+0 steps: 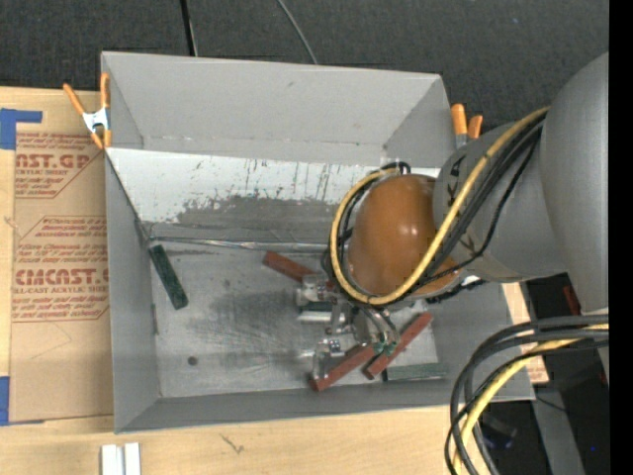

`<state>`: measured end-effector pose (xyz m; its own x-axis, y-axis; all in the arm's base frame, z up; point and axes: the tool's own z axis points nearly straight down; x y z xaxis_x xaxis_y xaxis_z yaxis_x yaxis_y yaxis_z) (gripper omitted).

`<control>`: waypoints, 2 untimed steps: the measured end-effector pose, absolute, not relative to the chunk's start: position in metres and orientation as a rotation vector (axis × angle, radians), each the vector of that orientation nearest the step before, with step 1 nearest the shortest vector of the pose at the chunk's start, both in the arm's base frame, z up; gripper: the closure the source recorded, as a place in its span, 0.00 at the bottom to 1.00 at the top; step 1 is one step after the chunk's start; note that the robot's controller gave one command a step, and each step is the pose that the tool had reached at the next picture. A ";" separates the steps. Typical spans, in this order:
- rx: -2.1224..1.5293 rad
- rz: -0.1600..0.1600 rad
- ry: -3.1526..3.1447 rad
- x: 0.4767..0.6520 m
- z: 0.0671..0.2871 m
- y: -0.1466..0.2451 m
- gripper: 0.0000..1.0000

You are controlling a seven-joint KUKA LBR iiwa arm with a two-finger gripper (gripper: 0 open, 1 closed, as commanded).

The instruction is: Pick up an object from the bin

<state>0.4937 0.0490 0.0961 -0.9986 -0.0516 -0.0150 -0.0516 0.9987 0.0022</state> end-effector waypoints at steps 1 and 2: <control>-0.067 0.005 3.131 0.495 0.074 0.004 1.00; -0.067 0.005 3.131 0.495 0.074 0.004 1.00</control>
Offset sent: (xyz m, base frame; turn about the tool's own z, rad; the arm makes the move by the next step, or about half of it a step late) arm 0.0000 0.0000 0.0000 0.0000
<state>0.4952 0.0038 0.0742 -0.9990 -0.0427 -0.0097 -0.0427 0.9991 0.0033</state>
